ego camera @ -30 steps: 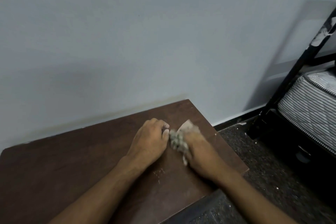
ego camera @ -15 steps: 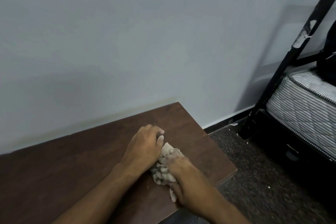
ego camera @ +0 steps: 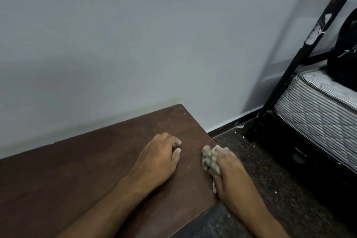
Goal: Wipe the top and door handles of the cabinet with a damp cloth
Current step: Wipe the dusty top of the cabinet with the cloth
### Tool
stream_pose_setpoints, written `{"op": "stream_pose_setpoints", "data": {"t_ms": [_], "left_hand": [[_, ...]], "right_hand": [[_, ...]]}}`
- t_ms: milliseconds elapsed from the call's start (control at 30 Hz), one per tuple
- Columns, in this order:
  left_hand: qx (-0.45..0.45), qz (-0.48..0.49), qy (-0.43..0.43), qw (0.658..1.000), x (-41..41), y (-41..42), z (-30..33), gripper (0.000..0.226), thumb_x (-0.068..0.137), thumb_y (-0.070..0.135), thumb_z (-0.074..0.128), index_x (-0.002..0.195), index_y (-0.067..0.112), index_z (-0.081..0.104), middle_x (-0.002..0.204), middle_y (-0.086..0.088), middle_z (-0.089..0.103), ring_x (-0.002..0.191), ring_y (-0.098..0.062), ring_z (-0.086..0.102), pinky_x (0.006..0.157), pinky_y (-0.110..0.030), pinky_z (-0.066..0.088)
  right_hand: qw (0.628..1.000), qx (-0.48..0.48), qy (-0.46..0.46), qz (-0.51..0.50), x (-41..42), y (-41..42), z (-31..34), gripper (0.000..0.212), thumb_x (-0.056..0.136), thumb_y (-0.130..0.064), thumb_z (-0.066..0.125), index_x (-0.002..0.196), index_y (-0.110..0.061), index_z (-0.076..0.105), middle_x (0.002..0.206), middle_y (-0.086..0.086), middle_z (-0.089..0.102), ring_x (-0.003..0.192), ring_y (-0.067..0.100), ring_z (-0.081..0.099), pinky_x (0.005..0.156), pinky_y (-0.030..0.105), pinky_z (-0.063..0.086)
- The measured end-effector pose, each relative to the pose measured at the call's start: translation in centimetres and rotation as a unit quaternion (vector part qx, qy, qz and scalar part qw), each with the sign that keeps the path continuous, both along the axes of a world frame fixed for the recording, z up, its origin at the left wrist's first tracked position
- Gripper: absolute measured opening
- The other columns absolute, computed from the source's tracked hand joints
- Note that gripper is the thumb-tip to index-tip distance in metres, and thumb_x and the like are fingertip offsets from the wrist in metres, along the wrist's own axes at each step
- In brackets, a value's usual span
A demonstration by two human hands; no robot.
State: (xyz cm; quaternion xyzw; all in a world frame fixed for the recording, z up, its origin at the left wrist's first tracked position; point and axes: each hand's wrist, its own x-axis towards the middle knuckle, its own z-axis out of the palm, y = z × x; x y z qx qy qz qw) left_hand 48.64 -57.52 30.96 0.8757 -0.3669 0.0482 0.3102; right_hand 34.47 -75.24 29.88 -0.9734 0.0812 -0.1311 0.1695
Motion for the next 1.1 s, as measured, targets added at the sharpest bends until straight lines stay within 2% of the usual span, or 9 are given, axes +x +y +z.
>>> {"op": "stream_pose_setpoints", "data": {"t_ms": [100,233,367,500,567,667,767,967,1100], "left_hand": [[0.010,-0.010,-0.022,1.000,0.7,1.3,0.1,0.024,0.095,0.036,0.051,0.116,0.030,0.059,0.110,0.018,0.056,0.104,0.000,0.048,0.092,-0.024,0.045],[0.045,0.007,-0.043,0.998,2.8,3.8,0.4,0.023,0.095,0.037,0.050,0.116,0.031,0.058,0.110,0.017,0.056,0.104,-0.002,0.049,0.092,-0.026,0.045],[0.050,0.057,-0.024,0.997,4.8,5.4,0.5,0.021,0.094,0.034,0.053,0.114,0.031,0.059,0.108,0.016,0.057,0.102,-0.003,0.050,0.091,-0.025,0.045],[0.058,0.108,-0.025,0.992,7.1,7.7,0.6,0.024,0.093,0.030,0.054,0.115,0.025,0.061,0.110,0.007,0.061,0.106,-0.012,0.054,0.094,-0.033,0.046],[0.050,0.148,-0.041,0.987,8.2,9.1,0.5,0.026,0.093,0.027,0.053,0.115,0.017,0.062,0.111,-0.002,0.062,0.107,-0.021,0.055,0.095,-0.037,0.045],[0.019,0.194,-0.030,0.980,9.0,10.6,0.6,0.022,0.094,0.024,0.050,0.108,0.014,0.064,0.106,-0.005,0.062,0.102,-0.023,0.055,0.092,-0.038,0.044],[0.010,0.182,-0.014,0.983,8.8,11.2,0.6,0.025,0.095,0.033,0.048,0.106,0.017,0.064,0.103,-0.001,0.060,0.100,-0.019,0.054,0.088,-0.033,0.043],[0.002,0.145,-0.003,0.989,7.5,11.7,0.6,0.036,0.098,0.044,0.041,0.120,0.023,0.059,0.115,0.008,0.057,0.112,-0.008,0.048,0.094,-0.028,0.039],[-0.016,0.153,0.005,0.988,7.6,11.3,1.0,0.038,0.098,0.042,0.042,0.120,0.018,0.061,0.117,0.003,0.060,0.113,-0.014,0.052,0.097,-0.032,0.042]], "right_hand": [[0.991,-0.051,0.016,0.120,-0.2,2.8,-1.3,0.035,0.083,-0.014,0.057,0.101,-0.032,0.082,0.108,-0.010,0.076,0.098,0.017,0.074,0.087,0.018,0.057],[0.993,0.025,0.005,0.118,3.0,0.1,-0.3,0.036,0.099,-0.038,0.053,0.131,-0.027,0.063,0.146,-0.007,0.056,0.141,0.015,0.047,0.115,0.020,0.035],[0.999,-0.005,-0.004,0.044,12.8,-0.5,1.3,0.035,0.099,-0.028,0.061,0.132,-0.016,0.064,0.131,0.003,0.061,0.125,0.024,0.054,0.111,0.030,0.036],[0.999,-0.016,0.004,0.041,20.6,4.9,1.8,0.035,0.102,-0.038,0.050,0.131,-0.027,0.066,0.136,-0.006,0.065,0.127,0.017,0.055,0.113,0.035,0.033],[0.994,-0.028,-0.001,0.101,21.3,10.1,1.7,0.037,0.100,-0.040,0.043,0.122,-0.024,0.069,0.127,-0.002,0.070,0.120,0.023,0.061,0.107,0.041,0.038],[0.973,0.046,-0.001,0.225,19.3,16.4,0.8,0.024,0.085,-0.015,0.060,0.105,-0.005,0.069,0.104,0.017,0.070,0.099,0.036,0.063,0.093,0.047,0.048],[0.965,0.032,0.031,0.257,19.9,14.0,0.9,0.032,0.092,-0.017,0.066,0.121,-0.004,0.066,0.122,0.018,0.066,0.116,0.035,0.058,0.108,0.044,0.040],[0.993,-0.008,0.026,0.116,20.5,8.3,1.9,0.038,0.103,-0.029,0.054,0.139,-0.018,0.057,0.145,0.004,0.055,0.136,0.021,0.042,0.119,0.033,0.023],[0.951,0.002,-0.003,0.309,13.2,14.2,0.1,0.038,0.092,-0.019,0.066,0.130,-0.017,0.063,0.140,0.009,0.055,0.135,0.026,0.042,0.123,0.046,0.026]]}}
